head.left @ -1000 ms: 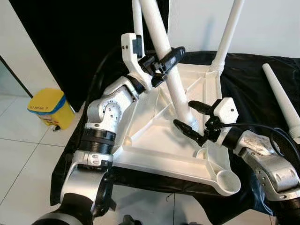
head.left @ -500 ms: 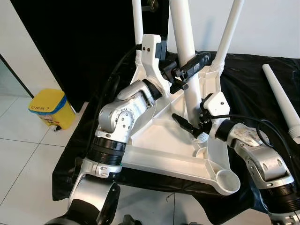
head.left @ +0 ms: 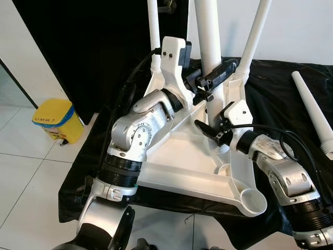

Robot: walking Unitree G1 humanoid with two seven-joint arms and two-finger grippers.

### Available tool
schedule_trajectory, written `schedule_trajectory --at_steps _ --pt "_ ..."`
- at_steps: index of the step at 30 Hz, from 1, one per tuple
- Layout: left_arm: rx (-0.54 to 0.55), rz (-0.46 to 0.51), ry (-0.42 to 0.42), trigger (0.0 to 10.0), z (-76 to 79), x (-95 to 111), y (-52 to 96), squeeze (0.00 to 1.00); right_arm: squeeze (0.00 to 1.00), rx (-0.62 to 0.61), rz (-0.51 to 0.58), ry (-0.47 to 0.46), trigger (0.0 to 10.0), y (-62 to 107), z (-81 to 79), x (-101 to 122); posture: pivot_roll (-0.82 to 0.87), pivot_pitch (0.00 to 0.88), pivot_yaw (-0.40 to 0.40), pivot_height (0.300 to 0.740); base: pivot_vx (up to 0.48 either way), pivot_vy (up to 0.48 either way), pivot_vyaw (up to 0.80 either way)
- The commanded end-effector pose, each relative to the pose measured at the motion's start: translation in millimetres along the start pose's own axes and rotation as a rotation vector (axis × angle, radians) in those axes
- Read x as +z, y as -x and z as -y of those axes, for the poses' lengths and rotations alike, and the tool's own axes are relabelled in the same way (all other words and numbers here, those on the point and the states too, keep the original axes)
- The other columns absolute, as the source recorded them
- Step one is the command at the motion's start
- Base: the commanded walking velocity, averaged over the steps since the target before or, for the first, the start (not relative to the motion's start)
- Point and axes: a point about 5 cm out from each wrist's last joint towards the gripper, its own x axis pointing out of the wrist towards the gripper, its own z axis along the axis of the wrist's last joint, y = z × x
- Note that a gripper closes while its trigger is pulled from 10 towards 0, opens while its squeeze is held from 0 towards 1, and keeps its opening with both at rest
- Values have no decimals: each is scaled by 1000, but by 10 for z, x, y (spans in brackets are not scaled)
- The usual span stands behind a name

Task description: Building children table

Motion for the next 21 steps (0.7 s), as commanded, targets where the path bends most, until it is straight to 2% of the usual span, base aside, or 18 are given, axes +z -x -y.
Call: schedule_trajectory --at_steps 1,4,5,7,8,11,13,14,21 --pt "-66 8 28 10000 144 -9 -71 0 0 -4 -1 -7 0 -21 -28 -8 -188 47 30 740 0 0 0" --pt "-70 9 30 10000 157 -9 -75 0 0 -41 -7 -18 0 -26 -12 -25 -190 48 30 740 0 0 0" --pt "-73 11 32 10000 162 -8 -73 635 0 -63 -12 -21 10000 -30 6 -33 -192 50 31 740 0 0 0" --pt "-74 12 34 10000 163 -8 -71 635 0 -78 -15 -23 10000 -33 17 -39 -192 50 31 740 0 0 0" --pt "-73 17 42 10000 163 -6 -67 1000 0 -97 -19 -32 10000 -33 32 -45 -193 51 32 740 0 0 0" --pt "-91 27 56 10000 175 1 -59 1000 0 -132 -25 -46 10000 -34 64 -54 -193 51 32 740 0 0 0" --pt "-85 19 35 10000 173 -2 -54 1000 0 -158 -31 -55 10000 -32 87 -64 -193 54 31 740 0 0 0" --pt "-77 6 5 10000 165 -13 -46 0 0 -194 -38 -68 10000 -27 118 -80 -192 57 30 740 0 0 0" --pt "-27 -29 -91 10000 92 -48 39 0 0 -324 -42 -108 10000 13 209 -111 -189 60 28 740 0 0 0"
